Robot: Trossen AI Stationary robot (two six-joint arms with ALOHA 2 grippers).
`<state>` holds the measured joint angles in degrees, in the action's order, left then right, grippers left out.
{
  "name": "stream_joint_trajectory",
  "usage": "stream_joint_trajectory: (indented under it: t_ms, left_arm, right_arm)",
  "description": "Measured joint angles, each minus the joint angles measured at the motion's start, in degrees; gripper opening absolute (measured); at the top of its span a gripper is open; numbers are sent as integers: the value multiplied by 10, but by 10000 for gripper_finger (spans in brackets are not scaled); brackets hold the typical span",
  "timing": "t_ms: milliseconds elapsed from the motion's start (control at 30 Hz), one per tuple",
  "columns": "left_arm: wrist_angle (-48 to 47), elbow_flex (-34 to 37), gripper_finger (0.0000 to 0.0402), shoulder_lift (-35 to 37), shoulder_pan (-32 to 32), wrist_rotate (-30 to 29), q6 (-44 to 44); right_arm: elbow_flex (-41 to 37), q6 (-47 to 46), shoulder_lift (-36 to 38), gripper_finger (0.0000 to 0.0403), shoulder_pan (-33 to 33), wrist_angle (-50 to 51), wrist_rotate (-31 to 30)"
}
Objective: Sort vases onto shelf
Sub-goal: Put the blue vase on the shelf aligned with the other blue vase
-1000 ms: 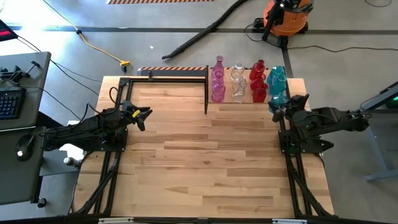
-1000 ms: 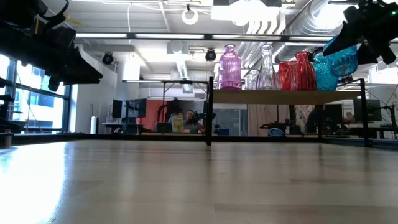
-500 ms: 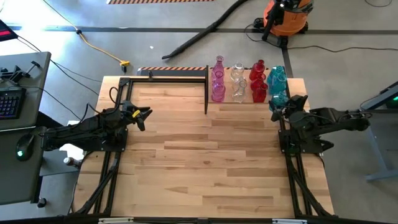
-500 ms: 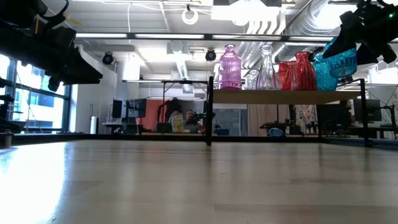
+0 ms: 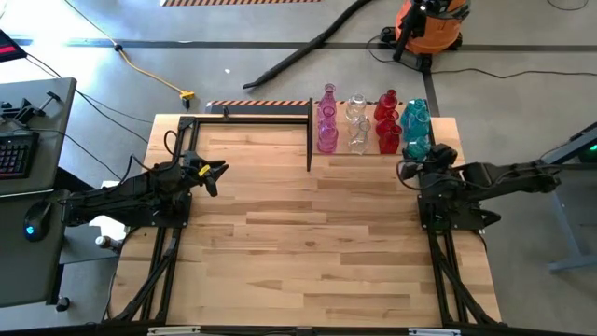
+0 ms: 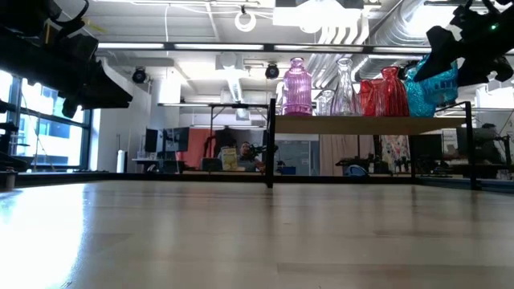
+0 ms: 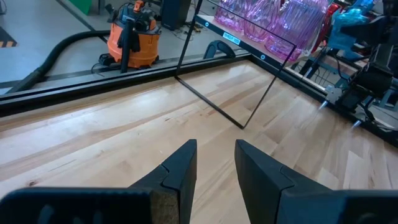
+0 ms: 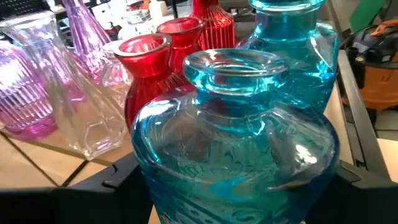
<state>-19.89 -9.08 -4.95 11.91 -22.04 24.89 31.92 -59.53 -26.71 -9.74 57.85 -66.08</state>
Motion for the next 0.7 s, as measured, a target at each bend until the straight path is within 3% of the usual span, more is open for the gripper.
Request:
stream_joint_trajectory:
  t_ms: [300, 700]
  left_arm:
    - [0, 0, 101, 0, 0, 0, 0]
    - [0, 0, 101, 0, 0, 0, 0]
  right_arm:
    - [0, -64, -22, 281, 0, 48, -14]
    - [0, -80, -50, 281, 7, 55, -44]
